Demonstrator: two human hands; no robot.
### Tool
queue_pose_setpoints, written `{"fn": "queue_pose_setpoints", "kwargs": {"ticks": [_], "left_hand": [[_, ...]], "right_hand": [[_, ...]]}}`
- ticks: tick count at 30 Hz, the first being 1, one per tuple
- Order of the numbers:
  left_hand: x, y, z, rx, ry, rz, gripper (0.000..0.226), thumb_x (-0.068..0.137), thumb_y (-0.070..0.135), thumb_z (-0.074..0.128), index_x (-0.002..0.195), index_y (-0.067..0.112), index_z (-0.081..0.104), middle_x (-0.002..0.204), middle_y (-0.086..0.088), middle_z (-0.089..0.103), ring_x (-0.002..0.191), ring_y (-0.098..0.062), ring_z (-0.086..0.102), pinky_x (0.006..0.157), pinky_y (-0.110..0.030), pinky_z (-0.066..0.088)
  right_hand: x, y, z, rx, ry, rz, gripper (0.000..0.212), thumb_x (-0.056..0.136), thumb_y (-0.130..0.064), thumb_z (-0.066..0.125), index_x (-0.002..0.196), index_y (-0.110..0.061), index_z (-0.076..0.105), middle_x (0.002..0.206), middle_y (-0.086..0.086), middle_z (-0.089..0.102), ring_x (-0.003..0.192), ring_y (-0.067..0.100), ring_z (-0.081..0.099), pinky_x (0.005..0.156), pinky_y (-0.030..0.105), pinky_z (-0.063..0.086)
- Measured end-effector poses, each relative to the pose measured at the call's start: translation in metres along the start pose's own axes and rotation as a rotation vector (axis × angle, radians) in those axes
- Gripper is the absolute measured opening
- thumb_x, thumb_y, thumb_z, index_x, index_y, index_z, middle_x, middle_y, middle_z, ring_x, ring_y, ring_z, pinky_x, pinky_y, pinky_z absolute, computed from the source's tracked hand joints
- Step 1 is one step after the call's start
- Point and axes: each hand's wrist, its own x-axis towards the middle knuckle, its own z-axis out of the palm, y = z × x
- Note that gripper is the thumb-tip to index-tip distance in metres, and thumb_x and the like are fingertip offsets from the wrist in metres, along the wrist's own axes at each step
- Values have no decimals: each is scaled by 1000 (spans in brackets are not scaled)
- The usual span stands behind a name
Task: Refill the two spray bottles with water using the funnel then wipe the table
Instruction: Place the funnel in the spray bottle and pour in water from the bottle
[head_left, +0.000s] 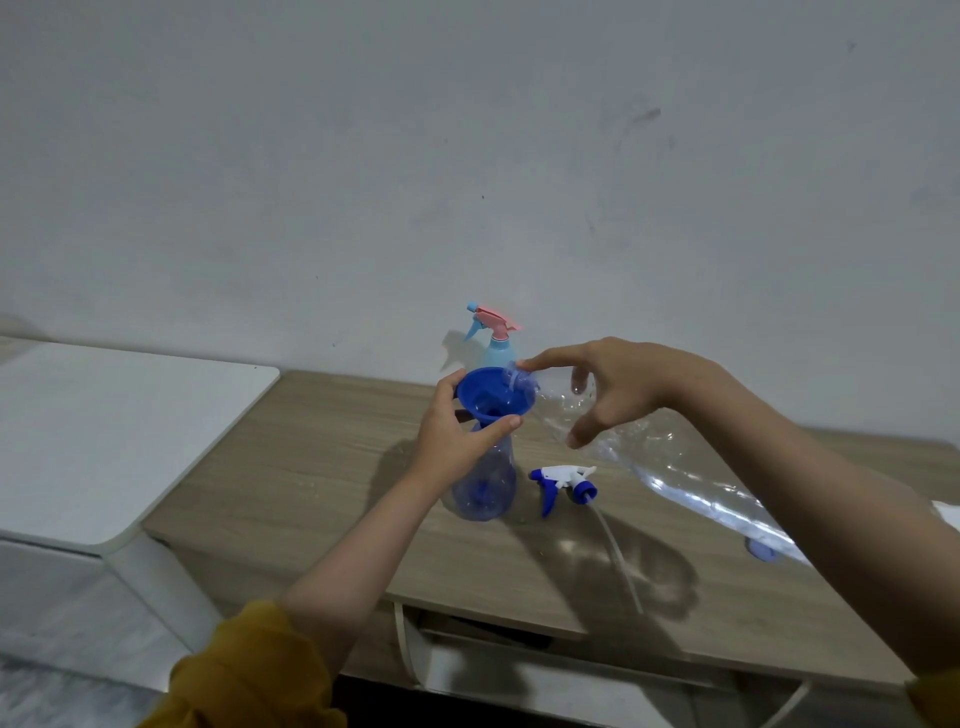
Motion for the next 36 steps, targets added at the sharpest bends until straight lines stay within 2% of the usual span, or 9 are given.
{"fn": "queue_pose_setpoints", "kwargs": {"ticks": [7, 12, 15, 19, 21, 24, 29, 33, 36], "left_hand": [[4, -3, -1, 2, -3, -19, 77, 63, 40, 83, 127, 31, 40, 122, 9, 51, 108, -15, 58, 89, -38, 54], [5, -2, -1, 5, -2, -23, 77, 65, 38, 83, 127, 31, 38, 121, 11, 50, 105, -10, 58, 86, -31, 54], [4, 0, -2, 15, -5, -24, 79, 66, 38, 82, 130, 29, 37, 120, 12, 47, 105, -10, 56, 83, -27, 53], [5, 3, -1, 22, -10, -27, 78, 67, 35, 82, 130, 28, 37, 118, 14, 44, 103, -9, 55, 75, -16, 48], [5, 2, -1, 18, -11, -24, 79, 67, 35, 83, 130, 28, 37, 121, 12, 46, 104, -10, 55, 75, -17, 49], [6, 1, -2, 5, -16, -24, 78, 66, 35, 84, 130, 29, 39, 122, 11, 48, 104, -10, 56, 77, -20, 50], [6, 3, -2, 13, -19, -24, 78, 67, 35, 83, 130, 28, 37, 117, 15, 47, 101, -6, 53, 71, -12, 45], [7, 1, -4, 9, -17, -33, 78, 67, 36, 82, 130, 28, 38, 116, 16, 47, 100, -5, 54, 72, -13, 45], [7, 0, -5, 9, -11, -24, 77, 66, 35, 82, 130, 27, 39, 118, 14, 49, 96, 0, 54, 74, -15, 47]], "right_hand": [[5, -1, -5, -63, -33, 27, 91, 64, -44, 80, 135, -62, 27, 102, 0, 63, 84, 6, 58, 83, 34, 51], [6, -3, -4, -99, -82, 44, 91, 66, -42, 80, 137, -59, 26, 104, 1, 66, 85, 10, 59, 74, 29, 47], [7, -5, -4, -122, -115, 46, 91, 68, -42, 80, 141, -54, 26, 109, -2, 62, 87, 10, 55, 76, 29, 43], [6, -10, -6, -166, -134, 45, 90, 71, -40, 79, 143, -49, 27, 105, -12, 40, 93, 12, 45, 80, 29, 38], [6, -12, -7, -184, -138, 40, 90, 71, -41, 79, 143, -50, 27, 104, -11, 40, 93, 12, 43, 80, 29, 38], [7, -12, -7, -198, -145, 36, 90, 71, -41, 79, 143, -51, 26, 110, -10, 44, 97, 12, 45, 81, 28, 38], [11, -7, -5, -209, -136, 23, 92, 69, -42, 79, 142, -53, 25, 129, -6, 53, 117, 16, 51, 80, 29, 37], [7, -6, -4, -229, -74, 21, 91, 70, -45, 78, 142, -54, 23, 104, -10, 45, 106, 15, 51, 78, 31, 40], [4, 0, 2, -222, -16, 4, 91, 69, -48, 76, 141, -57, 22, 101, -10, 54, 92, 13, 50, 77, 31, 44]]}}
